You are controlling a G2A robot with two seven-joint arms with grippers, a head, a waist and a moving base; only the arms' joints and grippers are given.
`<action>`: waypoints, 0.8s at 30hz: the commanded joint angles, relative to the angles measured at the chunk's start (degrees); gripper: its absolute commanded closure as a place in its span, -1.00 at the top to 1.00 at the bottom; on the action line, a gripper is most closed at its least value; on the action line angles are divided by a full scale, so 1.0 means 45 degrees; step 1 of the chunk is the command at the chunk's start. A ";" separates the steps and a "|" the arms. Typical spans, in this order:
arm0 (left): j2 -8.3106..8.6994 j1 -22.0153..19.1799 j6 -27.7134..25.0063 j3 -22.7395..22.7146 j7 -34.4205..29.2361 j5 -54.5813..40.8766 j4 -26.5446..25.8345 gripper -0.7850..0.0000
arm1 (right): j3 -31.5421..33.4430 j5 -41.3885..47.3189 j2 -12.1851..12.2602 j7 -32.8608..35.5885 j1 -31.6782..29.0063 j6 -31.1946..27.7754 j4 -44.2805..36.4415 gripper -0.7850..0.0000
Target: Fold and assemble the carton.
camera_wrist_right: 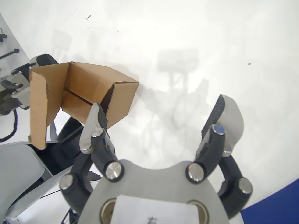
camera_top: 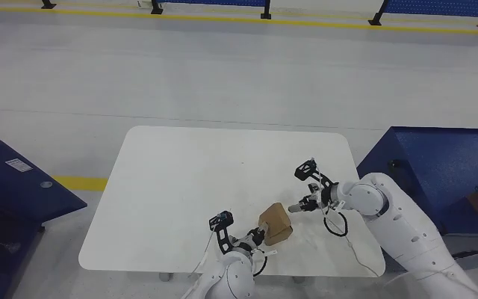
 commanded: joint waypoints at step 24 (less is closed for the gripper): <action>-0.0188 0.0109 -0.0458 0.0150 0.0012 0.0606 -0.0271 1.00 | -0.0411 -0.0887 -0.0062 0.0471 -0.0263 0.0645 0.0420 1.00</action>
